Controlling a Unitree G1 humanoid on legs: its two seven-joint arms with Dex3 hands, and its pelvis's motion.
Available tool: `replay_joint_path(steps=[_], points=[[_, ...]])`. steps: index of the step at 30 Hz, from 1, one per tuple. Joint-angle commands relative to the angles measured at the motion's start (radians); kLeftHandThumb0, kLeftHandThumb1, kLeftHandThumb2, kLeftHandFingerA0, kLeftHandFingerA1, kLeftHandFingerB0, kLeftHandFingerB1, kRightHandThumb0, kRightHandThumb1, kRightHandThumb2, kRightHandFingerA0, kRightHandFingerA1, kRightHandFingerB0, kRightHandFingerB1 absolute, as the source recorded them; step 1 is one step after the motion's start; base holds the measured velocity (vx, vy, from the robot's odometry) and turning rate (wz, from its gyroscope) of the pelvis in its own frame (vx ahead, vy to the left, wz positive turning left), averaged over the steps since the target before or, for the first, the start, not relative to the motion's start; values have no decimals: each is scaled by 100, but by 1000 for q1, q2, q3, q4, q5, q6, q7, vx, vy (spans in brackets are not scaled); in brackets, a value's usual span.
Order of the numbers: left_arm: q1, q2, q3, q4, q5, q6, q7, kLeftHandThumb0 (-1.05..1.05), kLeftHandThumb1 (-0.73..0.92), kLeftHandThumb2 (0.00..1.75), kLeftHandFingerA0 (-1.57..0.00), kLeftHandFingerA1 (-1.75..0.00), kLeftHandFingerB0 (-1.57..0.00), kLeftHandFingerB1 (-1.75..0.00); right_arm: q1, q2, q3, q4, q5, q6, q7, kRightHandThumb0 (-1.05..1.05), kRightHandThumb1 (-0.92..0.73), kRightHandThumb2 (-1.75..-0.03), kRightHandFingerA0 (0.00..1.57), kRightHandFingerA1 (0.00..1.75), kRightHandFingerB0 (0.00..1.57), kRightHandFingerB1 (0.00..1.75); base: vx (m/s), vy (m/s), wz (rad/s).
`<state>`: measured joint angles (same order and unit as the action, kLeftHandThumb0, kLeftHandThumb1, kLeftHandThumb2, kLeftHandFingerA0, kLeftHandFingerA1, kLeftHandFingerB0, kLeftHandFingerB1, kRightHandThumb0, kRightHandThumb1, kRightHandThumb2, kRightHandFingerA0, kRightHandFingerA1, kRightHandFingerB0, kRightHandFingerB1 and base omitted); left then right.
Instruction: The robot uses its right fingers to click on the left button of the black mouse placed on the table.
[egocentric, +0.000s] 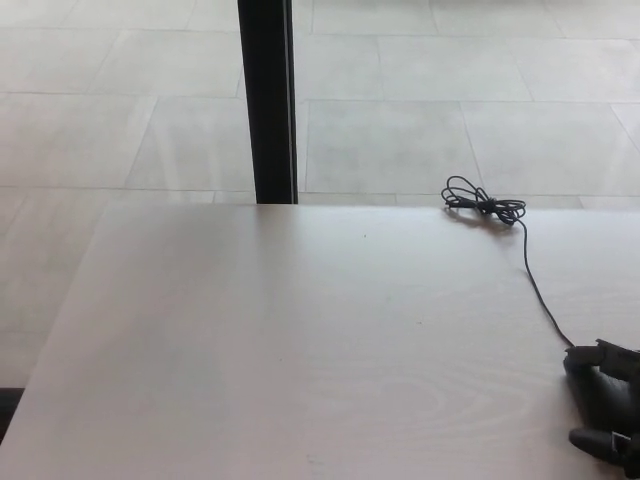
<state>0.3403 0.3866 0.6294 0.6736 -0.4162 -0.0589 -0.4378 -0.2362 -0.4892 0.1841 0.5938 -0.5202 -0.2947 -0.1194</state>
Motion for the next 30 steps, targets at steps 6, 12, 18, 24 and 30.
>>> replay_joint_path(steps=[6, 12, 18, 24, 30], points=[[-8, 2, 16, -6, -21, 9, 3, -68, 92, 70, -39, -48, -28, -35, -7, -79, 21, -47, -21, 51, 92, -66, -78, -64, 27, 38, 40, 36, 0, 0, 0], [-3, 7, 17, -20, -15, 23, 10, -69, 92, 71, -39, -47, -29, -35, -105, -143, -23, -102, 48, 5, 175, -61, -76, -63, 28, 36, 40, 38, 0, 0, 0], [19, 8, 2, -26, 13, -9, 9, -69, 92, 74, -39, -49, -29, -36, -224, -166, -209, -275, 260, 114, 307, -66, -57, -95, 22, 49, 40, 54, 0, 0, 0], [30, 7, 5, -52, 11, 13, 32, -69, 92, 73, -42, -48, -30, -35, -291, -220, -355, -309, 345, 146, 340, -64, -72, -62, 35, 41, 40, 36, 0, 0, 0], [17, 8, 13, -10, -7, 4, 4, -70, 92, 72, -39, -48, -29, -35, -222, -295, -562, -320, 436, 164, 353, -67, -73, -63, 32, 53, 42, 35, 0, 0, 0]])
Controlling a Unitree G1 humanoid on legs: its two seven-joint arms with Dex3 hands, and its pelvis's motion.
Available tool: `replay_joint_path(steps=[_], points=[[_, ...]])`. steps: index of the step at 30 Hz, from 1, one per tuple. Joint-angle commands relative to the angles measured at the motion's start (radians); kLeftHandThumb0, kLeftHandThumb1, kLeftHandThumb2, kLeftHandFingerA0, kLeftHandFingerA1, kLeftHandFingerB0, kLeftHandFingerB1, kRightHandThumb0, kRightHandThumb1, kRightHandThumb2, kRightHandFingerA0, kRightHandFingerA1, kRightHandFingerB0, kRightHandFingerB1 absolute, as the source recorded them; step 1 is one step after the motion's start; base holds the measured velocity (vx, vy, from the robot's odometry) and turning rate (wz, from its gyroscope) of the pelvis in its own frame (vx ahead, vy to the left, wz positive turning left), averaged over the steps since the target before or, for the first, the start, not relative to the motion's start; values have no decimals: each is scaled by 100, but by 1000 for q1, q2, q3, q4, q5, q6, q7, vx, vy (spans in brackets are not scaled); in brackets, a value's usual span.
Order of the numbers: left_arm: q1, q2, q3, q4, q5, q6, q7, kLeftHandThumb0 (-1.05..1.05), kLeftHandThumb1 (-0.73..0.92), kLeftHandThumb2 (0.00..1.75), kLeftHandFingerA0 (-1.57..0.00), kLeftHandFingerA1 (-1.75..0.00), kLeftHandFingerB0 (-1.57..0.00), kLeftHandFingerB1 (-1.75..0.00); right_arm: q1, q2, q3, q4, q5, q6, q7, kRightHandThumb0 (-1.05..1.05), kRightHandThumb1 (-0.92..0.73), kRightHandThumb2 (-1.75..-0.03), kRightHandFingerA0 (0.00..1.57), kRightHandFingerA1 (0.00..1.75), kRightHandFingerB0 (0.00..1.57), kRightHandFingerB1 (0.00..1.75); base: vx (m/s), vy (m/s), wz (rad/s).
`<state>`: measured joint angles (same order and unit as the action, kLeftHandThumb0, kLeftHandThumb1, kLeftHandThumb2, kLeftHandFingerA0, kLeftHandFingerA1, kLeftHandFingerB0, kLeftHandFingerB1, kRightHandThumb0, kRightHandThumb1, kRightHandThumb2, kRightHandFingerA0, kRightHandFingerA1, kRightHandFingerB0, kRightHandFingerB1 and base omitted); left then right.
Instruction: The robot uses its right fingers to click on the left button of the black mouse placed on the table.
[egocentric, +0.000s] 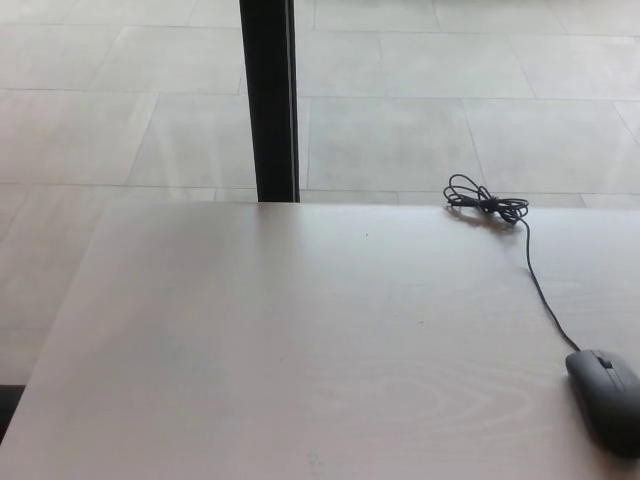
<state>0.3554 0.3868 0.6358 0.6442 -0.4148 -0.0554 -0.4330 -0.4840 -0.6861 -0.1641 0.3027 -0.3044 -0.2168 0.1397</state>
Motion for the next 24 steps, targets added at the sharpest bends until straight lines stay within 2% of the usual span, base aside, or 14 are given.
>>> replay_joint_path(steps=[1, 5, 7, 8, 9, 10, 11, 12, 13, 14, 15, 17, 18, 24], points=[[3, 1, 11, 9, -20, 16, 0, -70, 92, 71, -40, -50, -30, -35, 51, -109, -246, -22, 232, 76, 103, -67, -74, -63, 33, 57, 43, 37, 0, 0, 0], [4, -5, 14, 5, -22, 16, 5, -69, 92, 71, -42, -48, -30, -35, 233, -70, -455, 4, 342, 111, 122, -68, -69, -61, 49, 91, 43, 44, 0, 0, 0], [8, -11, 19, 10, -30, 11, -1, -70, 92, 71, -42, -50, -30, -36, 282, -51, -500, 3, 356, 115, 125, -69, -70, -61, 53, 89, 43, 44, 0, 0, 0], [10, -10, 19, 10, -31, 13, -6, -70, 92, 71, -41, -51, -30, -36, 329, -32, -539, -14, 363, 162, 118, -72, -69, -62, 63, 115, 46, 42, 0, 0, 0], [11, -7, 17, 7, -31, 27, -5, -70, 92, 72, -42, -50, -29, -35, 405, 8, -608, 0, 399, 185, 115, -72, -59, -98, 68, 104, 37, 52, 0, 0, 0], [12, -9, 19, 1, -36, 33, -4, -69, 92, 72, -41, -50, -28, -35, 430, 24, -629, 6, 417, 195, 120, -65, -72, -62, 43, 71, 39, 37, 0, 0, 0], [13, -9, 20, -2, -36, 36, -3, -69, 92, 73, -40, -48, -27, -35, 458, 43, -656, 24, 443, 214, 126, -68, -58, -96, 36, 59, 22, 46, 0, 0, 0], [13, -9, 19, -2, -36, 36, -3, -69, 92, 73, -40, -48, -27, -35, 466, 49, -666, 28, 451, 222, 129, -68, -58, -96, 36, 59, 22, 46, 0, 0, 0], [7, -6, 23, 12, -44, 32, -21, -71, 92, 72, -38, -50, -26, -35, 502, 89, -698, 103, 470, 188, 110, -58, -74, -62, 33, 41, 31, 34, 0, 0, 0], [6, -5, 25, 11, -45, 42, -12, -71, 92, 72, -38, -48, -26, -34, 509, 113, -714, 131, 481, 180, 92, -53, -74, -62, 33, 41, 32, 35, 0, 0, 0], [1, -4, 28, 19, -47, 41, -12, -71, 92, 71, -39, -50, -27, -35, 516, 138, -732, 138, 501, 188, 83, -51, -56, -94, 35, 59, 19, 47, 0, 0, 0], [1, -3, 30, 20, -49, 45, -13, -71, 92, 71, -38, -50, -26, -35, 519, 160, -751, 161, 523, 212, 84, -51, -57, -93, 33, 57, 18, 46, 0, 0, 0], [-1, -1, 32, 27, -51, 47, -14, -71, 92, 71, -38, -49, -25, -34, 525, 180, -752, 191, 515, 188, 65, -46, -77, -63, 33, 42, 30, 34, 0, 0, 0], [-9, -9, 49, 64, -65, 41, -13, -68, 92, 71, -38, -49, -24, -34, 570, 376, -831, 248, 583, 132, -21, -47, -76, -63, 39, 45, 34, 35, 0, 0, 0]])
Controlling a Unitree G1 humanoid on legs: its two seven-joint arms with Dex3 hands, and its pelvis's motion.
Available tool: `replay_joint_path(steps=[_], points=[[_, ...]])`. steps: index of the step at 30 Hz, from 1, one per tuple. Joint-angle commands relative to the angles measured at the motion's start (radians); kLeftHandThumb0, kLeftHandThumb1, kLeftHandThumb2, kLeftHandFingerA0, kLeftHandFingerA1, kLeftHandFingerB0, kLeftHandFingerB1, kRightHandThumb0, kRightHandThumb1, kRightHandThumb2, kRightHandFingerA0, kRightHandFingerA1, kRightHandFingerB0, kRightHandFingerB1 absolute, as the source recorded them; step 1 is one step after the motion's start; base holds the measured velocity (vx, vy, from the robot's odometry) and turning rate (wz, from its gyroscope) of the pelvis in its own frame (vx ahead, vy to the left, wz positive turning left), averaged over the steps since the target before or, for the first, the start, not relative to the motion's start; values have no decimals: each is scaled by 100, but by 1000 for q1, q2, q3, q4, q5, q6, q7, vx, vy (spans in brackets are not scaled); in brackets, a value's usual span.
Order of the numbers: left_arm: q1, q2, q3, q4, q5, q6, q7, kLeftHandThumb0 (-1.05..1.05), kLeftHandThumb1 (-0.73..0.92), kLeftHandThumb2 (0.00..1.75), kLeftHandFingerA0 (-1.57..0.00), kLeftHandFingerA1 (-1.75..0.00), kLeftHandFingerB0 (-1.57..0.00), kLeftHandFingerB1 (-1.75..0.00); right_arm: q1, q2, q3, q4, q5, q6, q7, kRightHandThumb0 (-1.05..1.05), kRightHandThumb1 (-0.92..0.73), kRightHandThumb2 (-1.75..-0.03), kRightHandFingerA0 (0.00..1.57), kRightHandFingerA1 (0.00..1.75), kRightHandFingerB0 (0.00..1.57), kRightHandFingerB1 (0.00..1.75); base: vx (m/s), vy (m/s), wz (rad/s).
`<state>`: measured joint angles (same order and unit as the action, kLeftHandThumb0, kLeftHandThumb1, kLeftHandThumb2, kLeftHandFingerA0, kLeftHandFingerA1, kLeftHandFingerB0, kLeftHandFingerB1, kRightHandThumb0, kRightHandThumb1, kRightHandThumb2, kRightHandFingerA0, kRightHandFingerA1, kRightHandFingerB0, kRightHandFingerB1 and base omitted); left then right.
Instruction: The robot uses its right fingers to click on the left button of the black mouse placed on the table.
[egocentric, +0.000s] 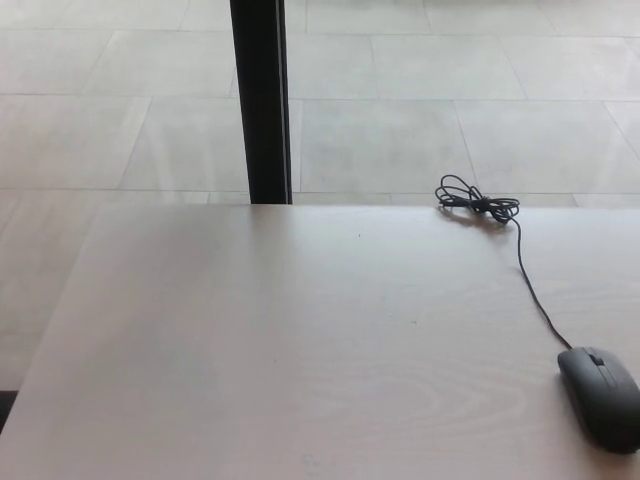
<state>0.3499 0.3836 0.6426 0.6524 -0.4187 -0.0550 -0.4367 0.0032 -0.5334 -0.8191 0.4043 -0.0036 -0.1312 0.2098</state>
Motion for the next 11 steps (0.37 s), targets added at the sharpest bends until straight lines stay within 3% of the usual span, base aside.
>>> replay_joint_path(steps=[1, 2, 3, 4, 10, 11], points=[[-4, -6, 45, 67, -60, 40, -4, -69, 92, 71, -38, -49, -26, -34, 72, 229, -187, 200, 288, 39, -94, -46, -60, -93, 32, 55, 19, 45, 0, 0, 0], [-2, -8, 41, 71, -46, 37, 19, -69, 92, 71, -41, -49, -29, -34, 70, 240, -195, 215, 282, 45, -123, -47, -78, -63, 38, 39, 32, 33, 0, 0, 0], [0, -9, 43, 76, -50, 36, 13, -68, 92, 72, -39, -49, -27, -34, 62, 233, -202, 285, 284, 9, -107, -45, -59, -94, 34, 56, 20, 46, 0, 0, 0], [8, -13, 45, 71, -50, 28, 10, -68, 92, 73, -38, -48, -26, -34, 59, 237, -202, 306, 279, 11, -115, -47, -78, -63, 38, 41, 31, 33, 0, 0, 0], [11, -14, 41, 66, -36, 38, 45, -69, 91, 74, -37, -47, -23, -35, 62, 301, -247, 275, 336, 85, -145, -47, -79, -64, 38, 38, 28, 31, 0, 0, 0], [0, -7, 44, 98, -39, 47, 47, -69, 92, 73, -34, -44, -22, -34, 73, 315, -236, 290, 326, 55, -127, -48, -82, -64, 35, 38, 28, 31, 0, 0, 0]])
